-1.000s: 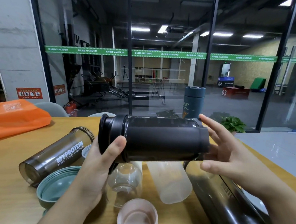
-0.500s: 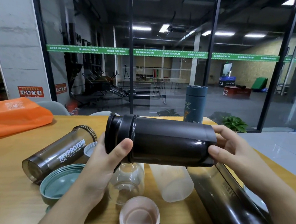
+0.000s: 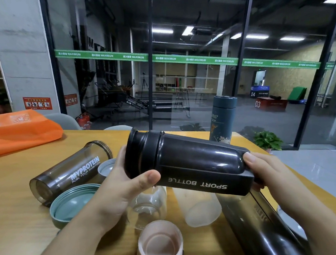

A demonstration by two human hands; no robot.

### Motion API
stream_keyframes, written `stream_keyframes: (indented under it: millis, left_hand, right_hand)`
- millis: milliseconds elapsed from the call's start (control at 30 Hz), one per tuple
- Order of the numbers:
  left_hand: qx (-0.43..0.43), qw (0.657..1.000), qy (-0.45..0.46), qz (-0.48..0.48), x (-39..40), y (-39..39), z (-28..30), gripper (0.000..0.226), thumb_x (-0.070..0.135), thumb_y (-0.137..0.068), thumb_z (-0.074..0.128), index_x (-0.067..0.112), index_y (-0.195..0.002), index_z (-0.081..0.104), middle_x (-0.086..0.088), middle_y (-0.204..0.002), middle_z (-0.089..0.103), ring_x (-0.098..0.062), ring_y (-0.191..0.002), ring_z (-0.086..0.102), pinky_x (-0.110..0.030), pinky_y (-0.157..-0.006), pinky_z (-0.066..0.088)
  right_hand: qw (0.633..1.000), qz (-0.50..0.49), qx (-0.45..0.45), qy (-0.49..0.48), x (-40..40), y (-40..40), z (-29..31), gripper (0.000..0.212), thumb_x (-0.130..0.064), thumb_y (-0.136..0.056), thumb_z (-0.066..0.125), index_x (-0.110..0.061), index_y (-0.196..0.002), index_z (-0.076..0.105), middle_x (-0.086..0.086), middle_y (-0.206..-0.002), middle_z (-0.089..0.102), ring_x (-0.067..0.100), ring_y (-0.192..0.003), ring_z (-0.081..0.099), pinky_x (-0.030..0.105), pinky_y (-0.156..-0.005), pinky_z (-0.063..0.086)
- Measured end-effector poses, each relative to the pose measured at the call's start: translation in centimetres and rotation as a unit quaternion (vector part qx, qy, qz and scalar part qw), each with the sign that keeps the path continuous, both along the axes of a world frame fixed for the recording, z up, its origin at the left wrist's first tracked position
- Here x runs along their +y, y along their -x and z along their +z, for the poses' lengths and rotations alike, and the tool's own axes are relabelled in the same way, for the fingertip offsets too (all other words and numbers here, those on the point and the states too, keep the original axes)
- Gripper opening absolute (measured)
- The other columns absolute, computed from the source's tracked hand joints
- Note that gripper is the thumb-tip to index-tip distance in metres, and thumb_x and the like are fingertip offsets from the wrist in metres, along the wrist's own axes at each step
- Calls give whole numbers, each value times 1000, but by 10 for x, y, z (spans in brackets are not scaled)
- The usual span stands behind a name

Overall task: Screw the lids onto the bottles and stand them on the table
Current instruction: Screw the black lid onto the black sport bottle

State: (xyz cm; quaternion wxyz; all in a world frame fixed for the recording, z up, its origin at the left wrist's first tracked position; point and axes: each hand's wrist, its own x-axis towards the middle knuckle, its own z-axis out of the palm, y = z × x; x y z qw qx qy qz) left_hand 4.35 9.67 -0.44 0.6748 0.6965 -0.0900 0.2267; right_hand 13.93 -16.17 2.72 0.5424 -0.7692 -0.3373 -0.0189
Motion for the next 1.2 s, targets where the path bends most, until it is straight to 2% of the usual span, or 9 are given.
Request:
stream_keyframes:
  millis: [233,300,367,467,567,633,800,1000,1200]
  left_hand:
    - [4,1000,10,8,1,-3,-3,96,65,-36,86,28,-118,54,-6,-110,70,-24,-107,64,-38,-91,46]
    - [4,999,35,2,2,-4,-3,100,62,-39,87,21,-123,53,-9,-113,69,-26,-108,64,-38,-90,46]
    - [2,998,55,-4,2,-4,-3,102,60,-43,87,17,-128,50,-12,-120,66,-28,-114,62,-43,-95,44]
    - [-2,997,73,-9,2,-4,-2,106,59,-46,86,12,-132,47,-15,-123,64,-30,-115,61,-44,-97,43]
    - [-2,997,82,-8,1,-4,-2,106,59,-47,86,10,-133,46,-17,-124,63,-31,-115,61,-49,-100,42]
    - [-5,996,84,-7,1,-4,-2,106,60,-48,85,12,-133,46,-15,-125,63,-30,-116,60,-50,-101,42]
    - [-12,997,73,-7,0,-2,2,103,64,-53,80,12,-134,46,-14,-125,63,-30,-118,59,-53,-104,38]
    - [-14,998,68,3,-2,-1,3,101,67,-54,79,11,-132,47,-14,-125,63,-30,-119,58,-56,-106,35]
    - [-9,998,66,1,-2,-2,1,102,66,-50,81,14,-131,48,-13,-124,63,-30,-119,58,-56,-106,36]
  right_hand:
    - [1000,-13,10,2,2,-2,-2,48,-55,-78,38,-20,-49,55,-6,-42,48,1,-39,39,9,-43,32]
    - [1000,-20,-12,1,5,-4,-3,53,-66,-77,38,-20,-65,62,-5,-46,55,0,-41,44,7,-45,34]
    - [999,-18,-43,-2,6,-7,-5,62,-86,-69,37,-37,-91,66,-2,-58,64,1,-47,53,8,-48,40]
    - [998,32,-43,-23,3,-7,-5,83,-91,-54,51,-48,-124,47,2,-89,70,6,-75,67,8,-66,46]
    - [993,89,-24,-80,0,-6,-6,92,-75,-47,75,-56,-131,43,-8,-126,60,27,-105,64,35,-90,53]
    - [990,104,-35,-89,1,-5,-6,95,-65,-44,84,-58,-129,43,-13,-134,54,33,-109,60,50,-94,50]
    - [991,83,-61,-83,1,-6,-5,86,-57,-43,88,-55,-121,53,-13,-125,60,32,-100,62,44,-87,53]
    - [995,34,-80,-43,-3,-4,-7,78,-71,-43,80,-51,-113,54,2,-104,67,20,-89,64,48,-81,52]
    - [995,18,-85,-41,-3,-3,-8,71,-80,-48,69,-43,-107,59,-3,-101,69,29,-87,63,52,-77,51]
